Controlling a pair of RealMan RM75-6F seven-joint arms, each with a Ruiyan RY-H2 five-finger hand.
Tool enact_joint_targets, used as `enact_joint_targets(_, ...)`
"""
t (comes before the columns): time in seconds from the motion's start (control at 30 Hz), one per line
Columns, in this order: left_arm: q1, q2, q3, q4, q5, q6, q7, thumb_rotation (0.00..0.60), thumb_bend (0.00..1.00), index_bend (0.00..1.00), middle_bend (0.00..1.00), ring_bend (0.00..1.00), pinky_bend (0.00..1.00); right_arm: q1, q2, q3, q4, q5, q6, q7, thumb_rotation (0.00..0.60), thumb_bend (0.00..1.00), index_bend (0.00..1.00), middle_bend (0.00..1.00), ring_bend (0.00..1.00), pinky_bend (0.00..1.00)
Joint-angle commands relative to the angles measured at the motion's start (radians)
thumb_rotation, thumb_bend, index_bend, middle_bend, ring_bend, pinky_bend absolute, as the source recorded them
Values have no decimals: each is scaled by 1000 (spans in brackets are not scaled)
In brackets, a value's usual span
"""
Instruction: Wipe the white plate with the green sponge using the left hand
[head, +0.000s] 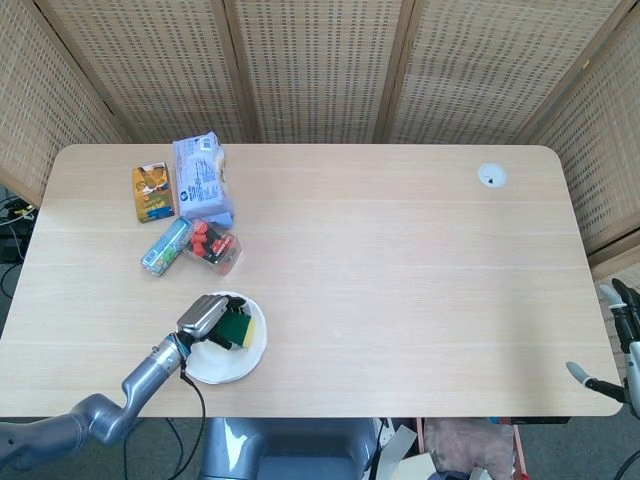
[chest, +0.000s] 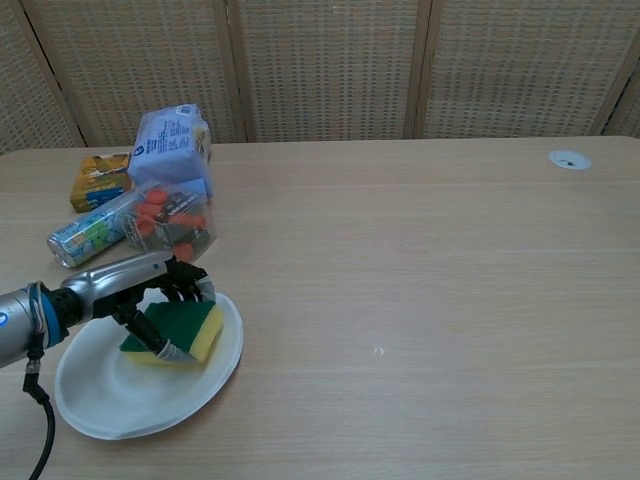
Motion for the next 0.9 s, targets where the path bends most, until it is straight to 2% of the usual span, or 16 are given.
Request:
enact_joint_targets(0.03,0,11,-8,-13,5,18,2,600,0,534,442,375,338,-1,1,-1,-1,0,1,4,600,0,0,0,0,0)
enact_joint_targets(0.27,-1,126,-59,-139,11,98,12,600,0,534,442,375,338,-1,1,-2,-1,-4,2,3,600,0,0,0,0,0)
enact_joint_targets(0.43,20,233,-57,-200,-17,98,39,600,0,534,442,375,338,-2,2,-3,-2,-7,5,3,600,0,0,0,0,0)
enact_joint_targets(0.53,46,277,-35,-192,-19,106,34,600,0,534,442,375,338,-4,2,-4,-3,-10,8,2,600,0,0,0,0,0)
enact_joint_targets(0.73,102,337,35,-80,-9,109,144,600,0,534,442,375,338,-7,3,-7,-8,-12,11,0,600,0,0,0,0,0)
enact_joint_targets(0.9,120,325,38,-24,-40,79,153,600,0,534,442,375,338,-7,3,-9,-10,-14,10,-6,600,0,0,0,0,0)
